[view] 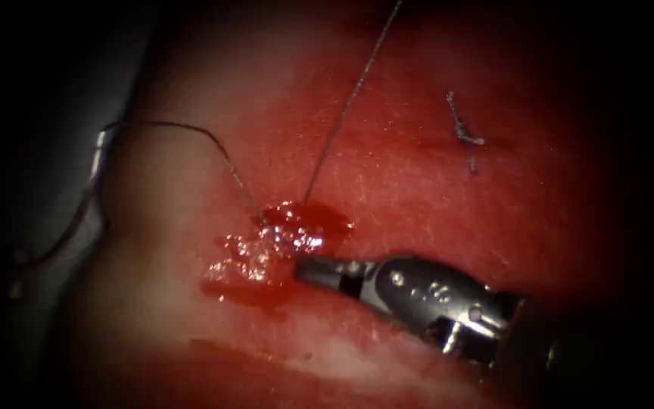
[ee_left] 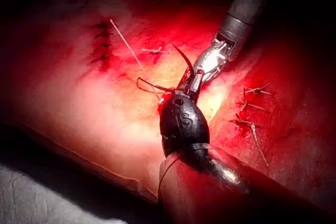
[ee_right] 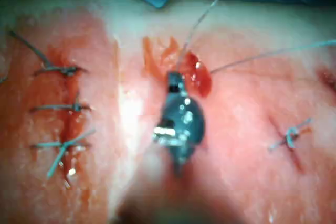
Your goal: Wound Closure
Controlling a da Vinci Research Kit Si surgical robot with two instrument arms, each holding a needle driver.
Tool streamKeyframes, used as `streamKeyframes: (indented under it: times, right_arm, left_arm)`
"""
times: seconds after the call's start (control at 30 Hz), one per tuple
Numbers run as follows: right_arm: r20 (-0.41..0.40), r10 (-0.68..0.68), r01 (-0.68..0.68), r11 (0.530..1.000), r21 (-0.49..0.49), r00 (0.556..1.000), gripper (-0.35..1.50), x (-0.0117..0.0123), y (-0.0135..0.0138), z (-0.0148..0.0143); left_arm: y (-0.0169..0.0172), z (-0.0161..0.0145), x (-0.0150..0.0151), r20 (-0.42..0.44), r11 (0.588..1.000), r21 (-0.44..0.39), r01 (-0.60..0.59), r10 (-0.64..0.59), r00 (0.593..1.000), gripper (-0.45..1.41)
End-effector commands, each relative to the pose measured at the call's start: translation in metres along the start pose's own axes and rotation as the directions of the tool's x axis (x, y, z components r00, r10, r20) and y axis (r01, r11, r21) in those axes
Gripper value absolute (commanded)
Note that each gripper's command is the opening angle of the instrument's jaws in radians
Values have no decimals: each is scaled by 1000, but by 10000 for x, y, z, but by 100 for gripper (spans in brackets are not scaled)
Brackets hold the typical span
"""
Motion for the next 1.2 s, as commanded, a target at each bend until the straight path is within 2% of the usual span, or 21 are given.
streamKeyframes:
  times: [0.03, 0.23, 0.43, 0.6, 0.77, 0.87, 0.9, 0.97, 1.0, 1.07, 1.13, 1.2]
  right_arm:
    - [-5, 6, -6, 1000, 28, 1000, -35, 6, -22, 5]
    - [-16, 49, -48, 997, 55, 999, -35, 49, -50, -2]
    - [-27, 61, -58, 992, 109, 998, -35, 66, -65, -4]
    - [-27, 64, -59, 986, 158, 998, -35, 87, -94, -1]
    - [-29, 43, -38, 987, 157, 999, -35, 96, -94, 4]
    - [-49, 30, -22, 988, 154, 998, 74, 98, -86, 10]
    - [-56, 25, -17, 988, 152, 998, 99, 98, -83, 12]
    - [-61, 14, -5, 989, 151, 998, 130, 99, -78, 14]
    - [-63, 6, 4, 987, 158, 998, 135, 96, -73, 10]
    - [-58, 4, 6, 984, 180, 998, 133, 89, -58, -14]
    - [-52, 3, 7, 983, 184, 999, 131, 87, -52, -21]
    - [-40, -1, 8, 987, 162, 999, 131, 80, -30, -45]
  left_arm:
    - [-2, 5, -5, 1, 1000, -3, 0, 0, 1000, -45]
    - [0, 5, -7, 18, 1000, -10, -2, 2, 1000, -45]
    - [2, 2, -6, 23, 1000, -15, -2, 2, 1000, -45]
    - [-1, -7, -3, 24, 1000, -16, 2, -2, 1000, -45]
    - [-1, -8, -2, 27, 1000, -11, 3, -3, 1000, -45]
    - [0, -8, -2, 27, 1000, -11, 3, -3, 1000, -45]
    - [0, -9, -2, 28, 1000, -8, 3, -3, 1000, -45]
    - [-1, -10, -3, 28, 1000, -9, 3, -3, 1000, -45]
    - [-1, -12, -3, 31, 1000, -6, 3, -3, 1000, -45]
    - [-5, -20, -2, 40, 1000, 8, 5, -6, 999, -45]
    - [-6, -23, -2, 41, 1000, 10, 6, -7, 999, -45]
    - [-11, -35, -2, 55, 999, 31, 12, -14, 998, -45]
